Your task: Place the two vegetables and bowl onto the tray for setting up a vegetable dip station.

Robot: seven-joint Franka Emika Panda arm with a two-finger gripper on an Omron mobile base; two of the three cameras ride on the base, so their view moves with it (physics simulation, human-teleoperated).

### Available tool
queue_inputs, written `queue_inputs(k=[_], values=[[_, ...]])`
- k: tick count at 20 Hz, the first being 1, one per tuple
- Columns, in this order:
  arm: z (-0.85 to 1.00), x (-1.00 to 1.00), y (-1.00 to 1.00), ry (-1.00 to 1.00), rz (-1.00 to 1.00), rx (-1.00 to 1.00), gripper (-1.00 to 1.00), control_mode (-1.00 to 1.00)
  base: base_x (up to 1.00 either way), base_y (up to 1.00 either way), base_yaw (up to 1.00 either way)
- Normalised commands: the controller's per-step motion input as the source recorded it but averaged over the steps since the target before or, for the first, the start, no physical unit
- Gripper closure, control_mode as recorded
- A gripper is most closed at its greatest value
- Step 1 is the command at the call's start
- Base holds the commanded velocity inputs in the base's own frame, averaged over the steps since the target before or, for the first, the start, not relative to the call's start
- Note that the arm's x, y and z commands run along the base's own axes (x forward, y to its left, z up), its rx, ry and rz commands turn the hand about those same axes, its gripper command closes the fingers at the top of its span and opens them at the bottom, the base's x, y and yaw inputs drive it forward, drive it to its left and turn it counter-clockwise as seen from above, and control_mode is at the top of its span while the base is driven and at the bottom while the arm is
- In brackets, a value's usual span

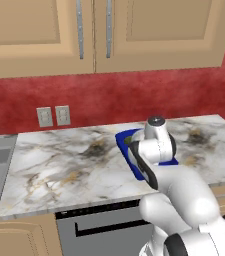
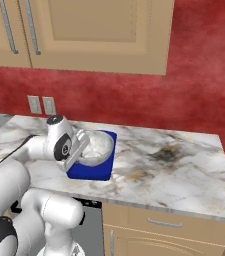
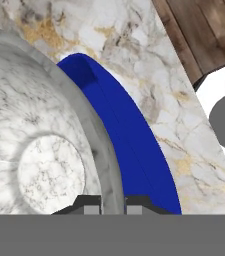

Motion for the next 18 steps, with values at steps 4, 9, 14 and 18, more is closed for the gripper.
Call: queue_inputs(k=[4, 9, 14, 18], values=[[-0.14, 0.12, 0.00, 0.01, 0.00, 0.00, 1.00, -1.00, 0.00, 0.00, 0.00], [-0.11, 0.14, 0.00, 0.00, 0.00, 0.00, 1.00, -1.00, 0.00, 0.00, 0.00], [-0.11, 0.13, 0.00, 0.01, 0.00, 0.00, 1.00, -1.00, 0.00, 0.00, 0.00], [-0.15, 0.12, 0.00, 0.01, 0.00, 0.00, 1.00, -1.00, 0.00, 0.00, 0.00]])
